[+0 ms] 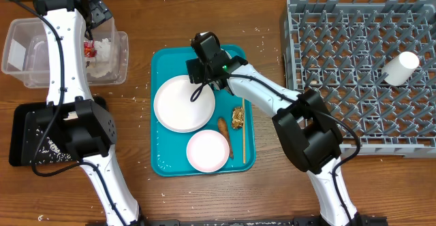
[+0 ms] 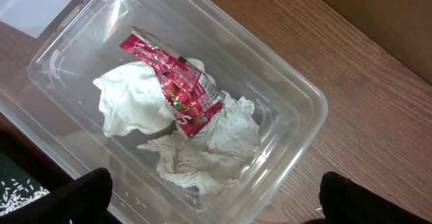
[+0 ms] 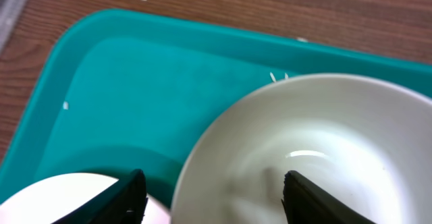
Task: Sort waste into correct bins and load items into the dishwasher
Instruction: 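Move the right gripper back to the small white bowl on the tray, then grasp the white bowl and carry it to the dish rack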
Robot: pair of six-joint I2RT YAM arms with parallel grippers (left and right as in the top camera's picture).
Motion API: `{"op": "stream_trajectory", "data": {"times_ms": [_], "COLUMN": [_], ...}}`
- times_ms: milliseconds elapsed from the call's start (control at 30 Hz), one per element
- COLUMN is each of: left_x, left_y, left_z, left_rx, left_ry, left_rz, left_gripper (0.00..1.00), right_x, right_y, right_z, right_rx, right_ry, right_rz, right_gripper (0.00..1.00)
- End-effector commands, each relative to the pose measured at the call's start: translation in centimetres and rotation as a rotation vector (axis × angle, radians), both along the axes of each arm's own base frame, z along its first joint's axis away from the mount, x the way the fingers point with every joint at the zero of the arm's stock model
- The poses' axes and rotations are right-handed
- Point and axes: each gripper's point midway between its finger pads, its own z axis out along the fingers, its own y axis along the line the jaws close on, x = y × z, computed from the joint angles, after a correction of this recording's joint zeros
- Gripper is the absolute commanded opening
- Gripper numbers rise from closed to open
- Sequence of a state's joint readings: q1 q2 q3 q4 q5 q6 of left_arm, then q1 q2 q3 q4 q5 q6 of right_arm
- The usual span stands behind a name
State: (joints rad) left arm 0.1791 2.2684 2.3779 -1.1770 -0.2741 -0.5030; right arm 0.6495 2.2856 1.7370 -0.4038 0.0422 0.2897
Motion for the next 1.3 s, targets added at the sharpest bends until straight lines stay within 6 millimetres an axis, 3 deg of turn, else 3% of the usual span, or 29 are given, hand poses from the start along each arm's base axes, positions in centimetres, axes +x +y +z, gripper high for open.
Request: {"op": "stream_trajectory", "data": {"times_ms": [0,233,333,567,667,833,1000,1167,1267], "left_x": [0.0,0.0,0.0,0.0,0.0,0.0,0.0,0.0,0.0], "left_y": [0.3,0.3,0.3,0.3,0.3,0.3,0.3,0.3,0.3], "left_z": [1.5,1.5,1.5,1.5,1.5,1.5,1.5,1.5,1.5], "left_rx": [0.014,0.014,0.014,0.014,0.013,0.013,0.013,0.014,0.014], "left_ry": [-0.034,-0.034,-0.034,-0.034,-0.034,-0.034,-0.034,-0.034,-0.034], "left_rz": [0.017,0.017,0.017,0.017,0.017,0.017,0.017,0.017,0.017], "left_gripper": [1.00,1.00,1.00,1.00,1.00,1.00,1.00,1.00,1.00], "right_x": [0.6,0.3,0.4,0.3,0.3,0.4,1.4,2.9,3.9], "right_y": [-0.3,0.2,0.3,0.3,0.2,-0.8,-5.9,-14.6,-19.2], "right_z": [-0.4,-0.2,0.2,1.7,4.1,10.4,17.5,23.2,24.8], "right_rx": [-0.008,-0.002,-0.001,0.008,0.026,0.082,0.136,0.229,0.298], "right_ry": [-0.010,-0.013,-0.014,-0.023,-0.047,-0.119,-0.190,-0.219,-0.215], "right_rz": [-0.042,-0.035,-0.034,-0.033,-0.034,-0.050,-0.140,-0.283,-0.314], "right_gripper": [0.63,0.40,0.21,0.10,0.06,0.06,0.04,0.04,0.04]}}
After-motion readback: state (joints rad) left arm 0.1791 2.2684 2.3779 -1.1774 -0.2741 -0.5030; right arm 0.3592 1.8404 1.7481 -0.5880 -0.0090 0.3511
